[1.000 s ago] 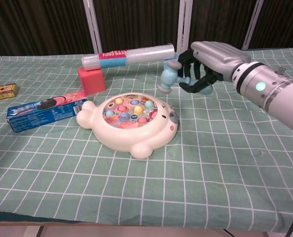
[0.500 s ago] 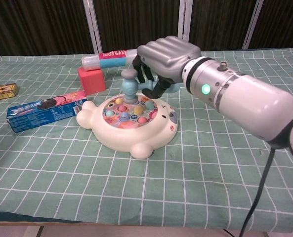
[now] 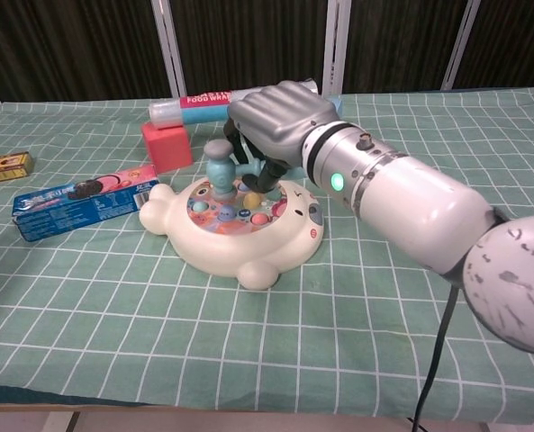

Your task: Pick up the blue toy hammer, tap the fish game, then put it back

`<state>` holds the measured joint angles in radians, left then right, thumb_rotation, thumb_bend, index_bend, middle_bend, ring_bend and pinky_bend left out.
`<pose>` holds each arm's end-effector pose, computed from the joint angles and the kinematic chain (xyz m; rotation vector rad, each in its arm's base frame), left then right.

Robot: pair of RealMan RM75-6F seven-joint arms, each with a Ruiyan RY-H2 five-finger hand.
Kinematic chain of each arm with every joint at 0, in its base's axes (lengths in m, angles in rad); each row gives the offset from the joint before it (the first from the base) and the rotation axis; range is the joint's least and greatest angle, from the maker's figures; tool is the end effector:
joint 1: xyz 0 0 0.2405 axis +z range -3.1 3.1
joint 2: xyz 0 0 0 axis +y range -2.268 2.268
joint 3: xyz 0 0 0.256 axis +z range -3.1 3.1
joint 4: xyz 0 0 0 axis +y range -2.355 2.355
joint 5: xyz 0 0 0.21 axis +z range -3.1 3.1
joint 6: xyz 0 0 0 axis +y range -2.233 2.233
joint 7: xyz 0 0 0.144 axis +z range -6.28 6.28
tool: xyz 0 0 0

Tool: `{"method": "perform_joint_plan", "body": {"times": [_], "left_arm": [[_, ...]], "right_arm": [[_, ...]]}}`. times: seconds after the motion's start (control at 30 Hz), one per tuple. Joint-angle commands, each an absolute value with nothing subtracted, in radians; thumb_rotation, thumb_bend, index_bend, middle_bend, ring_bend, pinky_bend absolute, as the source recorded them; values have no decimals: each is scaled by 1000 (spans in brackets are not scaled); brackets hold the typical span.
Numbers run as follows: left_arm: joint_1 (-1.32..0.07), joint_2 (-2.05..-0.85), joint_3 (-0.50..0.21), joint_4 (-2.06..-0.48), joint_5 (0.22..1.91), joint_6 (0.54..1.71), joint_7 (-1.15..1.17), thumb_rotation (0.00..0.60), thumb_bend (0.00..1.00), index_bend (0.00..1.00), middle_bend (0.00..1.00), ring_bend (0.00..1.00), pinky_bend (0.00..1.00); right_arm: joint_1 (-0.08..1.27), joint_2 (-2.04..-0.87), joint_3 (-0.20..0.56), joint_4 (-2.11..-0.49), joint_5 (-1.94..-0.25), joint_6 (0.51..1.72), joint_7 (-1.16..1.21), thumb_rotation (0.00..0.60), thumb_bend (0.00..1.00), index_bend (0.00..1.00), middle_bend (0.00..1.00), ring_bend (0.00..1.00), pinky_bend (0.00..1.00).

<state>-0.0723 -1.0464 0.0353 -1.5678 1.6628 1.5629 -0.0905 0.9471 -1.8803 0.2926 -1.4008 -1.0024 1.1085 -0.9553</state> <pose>-0.3083 0.1585 0.1753 -1.5289 -0.8424 -0.9510 -0.0228 -0.3375 -0.0784 1.9058 -0.4736 0.8946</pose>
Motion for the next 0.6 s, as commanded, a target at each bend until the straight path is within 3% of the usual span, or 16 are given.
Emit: {"method": "perform_joint_plan", "body": {"times": [0.03,0.6], "left_arm": [[-72,-1046,35,-1567,1662,1563,-91,600,402,0,0,0,87],[-70,-1045,34,-1565,1665,1568,-97,600,400,0,0,0,88]], "right_arm": [[954,-1892,288,-1384,-999,1108,-950,600,572,995,745,777,794],[963,-1907,270,-1344,-979,1119,-967,600,572,995,745,777,794]]}}
